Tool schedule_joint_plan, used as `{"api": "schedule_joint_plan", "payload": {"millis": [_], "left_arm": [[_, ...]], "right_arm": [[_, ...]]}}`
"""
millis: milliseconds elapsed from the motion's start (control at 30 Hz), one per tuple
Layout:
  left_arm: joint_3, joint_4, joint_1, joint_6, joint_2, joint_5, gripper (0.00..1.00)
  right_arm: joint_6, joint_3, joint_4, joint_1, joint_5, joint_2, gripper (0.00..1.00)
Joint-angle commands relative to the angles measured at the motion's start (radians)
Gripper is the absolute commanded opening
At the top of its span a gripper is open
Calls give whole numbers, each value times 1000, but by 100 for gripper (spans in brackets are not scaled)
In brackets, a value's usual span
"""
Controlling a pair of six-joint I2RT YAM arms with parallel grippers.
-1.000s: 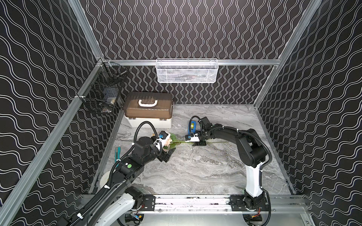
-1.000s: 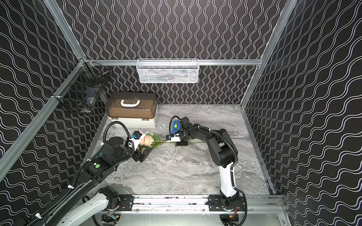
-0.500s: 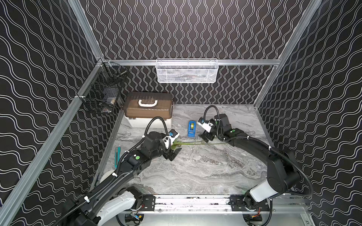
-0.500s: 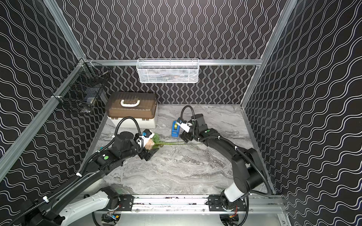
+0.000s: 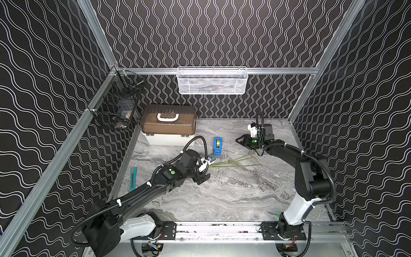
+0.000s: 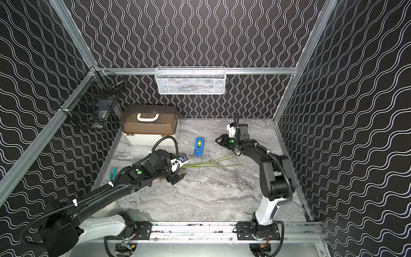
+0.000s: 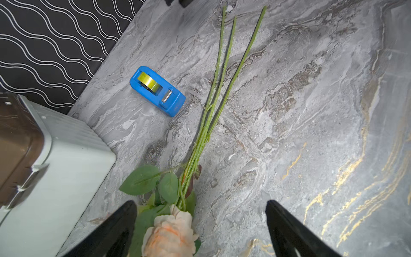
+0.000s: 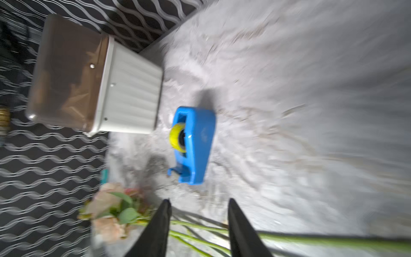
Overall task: Wrap bouquets with tape
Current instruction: Place the unwrapped bouquet at the center of the board, then pull the tape from the tape cutter.
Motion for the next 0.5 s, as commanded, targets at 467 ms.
{"api": "schedule_joint_plan", "payload": {"millis": [467], "left_arm": [[-15, 40, -5, 119, 72, -59, 90]], "right_arm": [[196, 210, 97, 90, -156, 350, 29]]}}
